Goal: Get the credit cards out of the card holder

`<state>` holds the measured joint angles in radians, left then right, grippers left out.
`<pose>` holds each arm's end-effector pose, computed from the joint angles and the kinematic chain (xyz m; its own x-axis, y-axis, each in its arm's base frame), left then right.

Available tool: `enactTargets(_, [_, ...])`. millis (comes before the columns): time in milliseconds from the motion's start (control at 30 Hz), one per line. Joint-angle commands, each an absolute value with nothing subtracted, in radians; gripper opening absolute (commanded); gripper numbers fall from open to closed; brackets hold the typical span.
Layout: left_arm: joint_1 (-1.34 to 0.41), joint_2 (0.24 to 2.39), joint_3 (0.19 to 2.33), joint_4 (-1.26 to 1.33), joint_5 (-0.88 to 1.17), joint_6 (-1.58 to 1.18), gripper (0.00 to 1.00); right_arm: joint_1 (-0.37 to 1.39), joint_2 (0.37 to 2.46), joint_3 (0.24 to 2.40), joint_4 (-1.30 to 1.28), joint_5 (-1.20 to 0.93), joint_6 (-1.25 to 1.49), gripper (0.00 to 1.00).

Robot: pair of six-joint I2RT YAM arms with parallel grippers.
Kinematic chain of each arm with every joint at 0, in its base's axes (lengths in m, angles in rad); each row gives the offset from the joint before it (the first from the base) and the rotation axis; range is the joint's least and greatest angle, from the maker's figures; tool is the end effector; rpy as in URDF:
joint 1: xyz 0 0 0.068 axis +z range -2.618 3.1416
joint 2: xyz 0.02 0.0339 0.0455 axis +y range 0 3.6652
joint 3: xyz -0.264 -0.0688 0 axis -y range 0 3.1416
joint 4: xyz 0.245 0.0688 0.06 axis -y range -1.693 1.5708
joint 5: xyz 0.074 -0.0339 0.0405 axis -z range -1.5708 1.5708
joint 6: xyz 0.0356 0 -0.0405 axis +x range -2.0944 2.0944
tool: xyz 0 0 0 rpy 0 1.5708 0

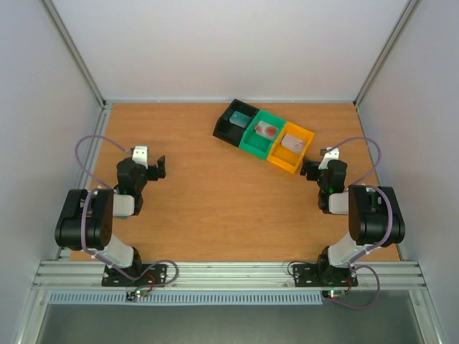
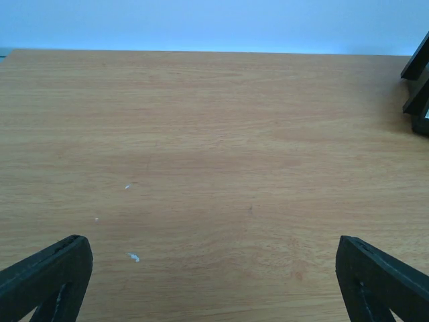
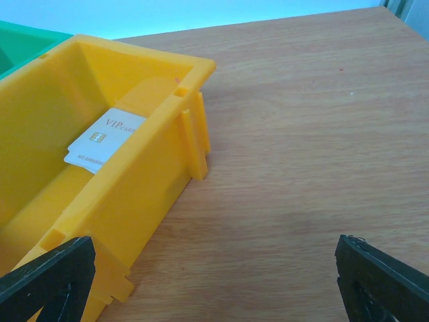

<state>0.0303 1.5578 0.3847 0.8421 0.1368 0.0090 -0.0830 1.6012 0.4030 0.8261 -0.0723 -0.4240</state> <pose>0.2701 0.0033 0.1393 -0.3239 -0.0009 -0.9461 0.1018 0.9942 -0.0358 0.2744 -0.0202 0.1312 -0.3367 -0.3837 -0.8599 -0.1348 0.9234 -0.3593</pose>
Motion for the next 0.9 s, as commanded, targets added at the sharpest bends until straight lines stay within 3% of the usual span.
enactTargets(0, [0.031,1.562,0.400,0.907,0.120,0.022,1.00,-0.073,1.592,0.420,0.838,-0.080,-0.434,0.98])
enactTargets(300, [0.030,1.560,0.400,0.904,0.118,0.023,0.99,-0.072,1.589,0.412,0.853,-0.070,-0.430,0.99])
enactTargets(433, [0.032,1.518,0.432,0.837,0.159,0.030,0.99,-0.071,1.458,0.350,0.852,0.104,-0.374,0.99])
enactTargets(567, [0.034,1.395,0.694,0.270,0.137,0.033,0.99,-0.072,1.159,0.328,0.652,0.274,-0.248,0.99])
enactTargets(700, [0.042,1.382,1.057,-0.319,0.207,0.090,0.99,-0.072,0.933,0.429,0.358,0.052,-0.193,0.99])
enactTargets(867, [0.113,1.429,1.400,-1.007,0.203,0.225,0.99,-0.071,0.862,0.680,-0.131,-0.062,-0.165,0.98])
